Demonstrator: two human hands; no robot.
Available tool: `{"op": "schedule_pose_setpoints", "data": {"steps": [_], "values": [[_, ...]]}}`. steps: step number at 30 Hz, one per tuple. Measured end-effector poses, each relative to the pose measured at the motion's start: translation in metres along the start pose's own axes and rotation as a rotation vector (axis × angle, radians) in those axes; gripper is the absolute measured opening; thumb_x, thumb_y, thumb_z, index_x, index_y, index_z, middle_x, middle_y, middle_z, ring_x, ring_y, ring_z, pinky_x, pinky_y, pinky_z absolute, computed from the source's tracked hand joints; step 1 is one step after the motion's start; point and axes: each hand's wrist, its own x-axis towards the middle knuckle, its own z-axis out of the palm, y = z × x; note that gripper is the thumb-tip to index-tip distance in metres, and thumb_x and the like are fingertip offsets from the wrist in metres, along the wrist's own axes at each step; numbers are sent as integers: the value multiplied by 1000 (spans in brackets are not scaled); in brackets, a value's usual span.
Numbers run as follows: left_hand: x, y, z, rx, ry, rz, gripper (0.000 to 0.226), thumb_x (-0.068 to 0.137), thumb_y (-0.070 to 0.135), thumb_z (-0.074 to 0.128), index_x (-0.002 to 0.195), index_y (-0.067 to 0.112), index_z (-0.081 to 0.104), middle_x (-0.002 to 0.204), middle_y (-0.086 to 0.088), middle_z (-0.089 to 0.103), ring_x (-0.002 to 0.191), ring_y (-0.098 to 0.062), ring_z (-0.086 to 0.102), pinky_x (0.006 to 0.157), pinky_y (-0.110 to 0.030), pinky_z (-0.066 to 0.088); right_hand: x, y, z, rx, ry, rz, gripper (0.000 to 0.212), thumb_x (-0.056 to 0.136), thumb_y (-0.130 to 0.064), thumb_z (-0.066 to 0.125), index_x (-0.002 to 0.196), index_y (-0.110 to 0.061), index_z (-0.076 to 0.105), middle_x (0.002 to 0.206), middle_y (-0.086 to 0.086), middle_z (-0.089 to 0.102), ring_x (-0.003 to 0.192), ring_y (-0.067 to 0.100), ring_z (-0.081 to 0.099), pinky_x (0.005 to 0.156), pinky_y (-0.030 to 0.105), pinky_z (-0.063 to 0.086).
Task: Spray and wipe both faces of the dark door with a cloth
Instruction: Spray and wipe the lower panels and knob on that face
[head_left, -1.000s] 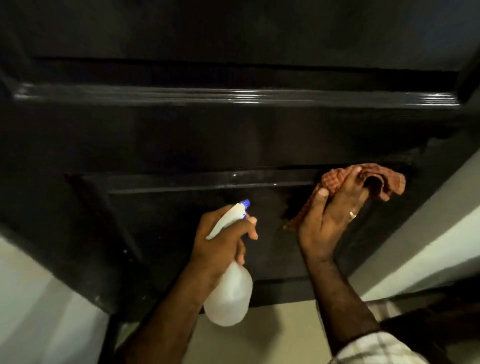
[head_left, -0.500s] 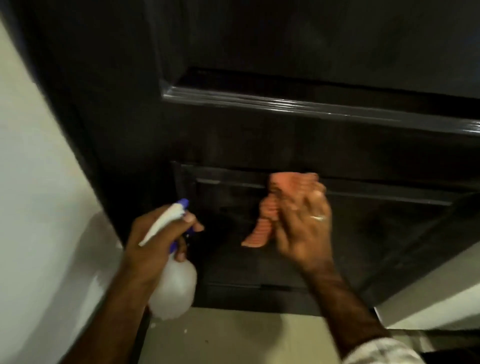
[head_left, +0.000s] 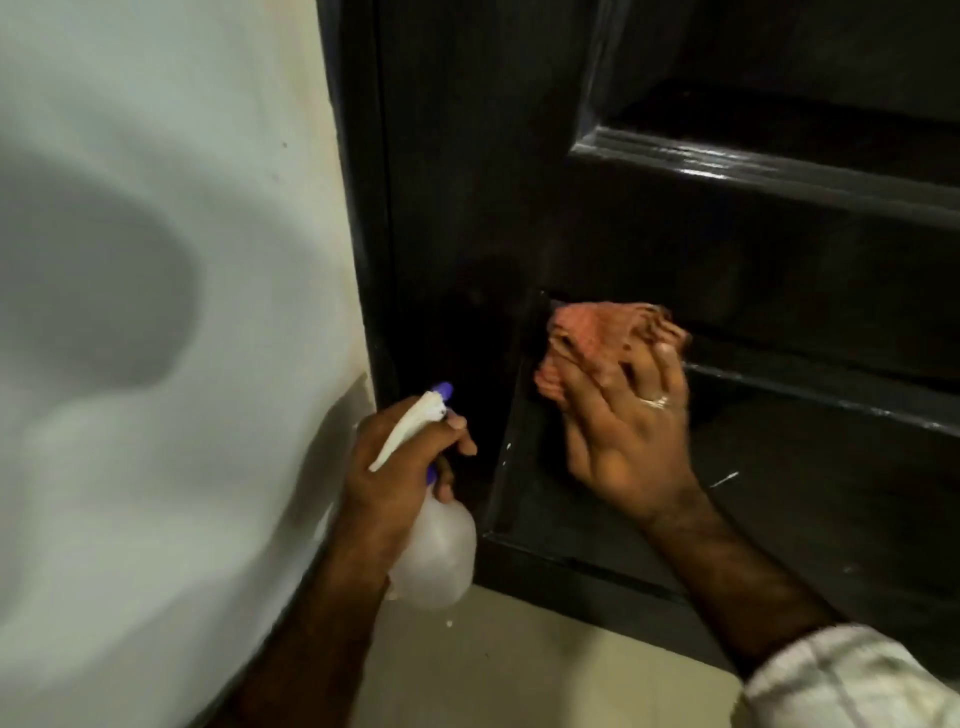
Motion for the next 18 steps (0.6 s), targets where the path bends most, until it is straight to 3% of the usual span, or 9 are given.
{"op": "schedule_pose_setpoints", "data": {"steps": [3, 5, 7, 9, 10, 12, 14, 16, 18], "values": [[2, -3, -23, 86, 57, 118, 16, 102, 18, 65, 91, 18, 76, 84, -4, 78, 52, -18, 61, 53, -26, 57, 14, -31, 31, -70, -90, -79, 64, 90, -39, 75, 148, -13, 64, 153, 22, 55, 146, 43, 39, 134, 51, 5], [9, -7, -26, 118, 89, 137, 15, 100, 15, 66, 89, 19, 75, 79, 9, 78, 52, -13, 64, 52, -20, 57, -19, -28, 49, -83, -248, -137, 78, 87, -45, 79, 153, -10, 58, 158, 23, 51, 151, 42, 34, 134, 51, 4], [16, -10, -21, 122, 123, 105, 17, 97, 9, 68, 85, 20, 72, 72, 17, 75, 53, -9, 66, 50, -15, 54, -65, -20, 58, -69, -407, -242, 70, 90, -26, 71, 156, -9, 53, 156, 22, 55, 160, 39, 23, 135, 49, 2], [25, -16, -17, 80, 92, 61, 7, 94, 15, 72, 89, 10, 74, 78, 3, 78, 48, -14, 59, 47, -21, 52, -100, -19, 59, -51, -509, -314, 65, 87, -14, 56, 152, -6, 52, 151, 20, 62, 162, 36, 19, 136, 48, 0], [29, -18, -17, 56, 78, 32, 16, 90, 24, 74, 93, 8, 75, 83, -5, 79, 49, -18, 58, 47, -25, 51, -102, -23, 54, -60, -530, -295, 66, 85, -13, 53, 150, -4, 55, 146, 18, 66, 158, 36, 27, 136, 49, 0], [35, -20, -15, 7, 57, -47, 32, 83, 34, 74, 100, 7, 75, 89, -12, 78, 56, -24, 59, 49, -26, 51, -71, -20, 34, -72, -432, -184, 64, 82, -17, 54, 144, -4, 59, 139, 19, 69, 147, 37, 40, 135, 52, -1], [38, -20, -11, -12, 39, -109, 36, 86, 32, 75, 108, 4, 72, 86, -10, 77, 59, -25, 60, 51, -26, 52, -18, -14, 9, -73, -184, -43, 54, 88, -22, 55, 140, -9, 57, 141, 18, 63, 139, 38, 45, 132, 57, -3], [38, -18, -9, -49, 52, -150, 27, 91, 21, 75, 113, 8, 69, 75, -2, 76, 54, -16, 60, 50, -23, 52, 23, -12, -7, -75, 9, 89, 55, 96, -28, 55, 148, -10, 53, 156, 14, 45, 150, 38, 36, 132, 60, -2], [42, -19, -8, -63, 48, -146, 18, 92, 14, 75, 110, 15, 69, 78, 0, 78, 51, -15, 59, 49, -25, 52, 31, -15, 4, -71, 34, 92, 56, 100, -33, 52, 150, -9, 50, 164, 16, 29, 163, 33, 14, 132, 59, -5]]}}
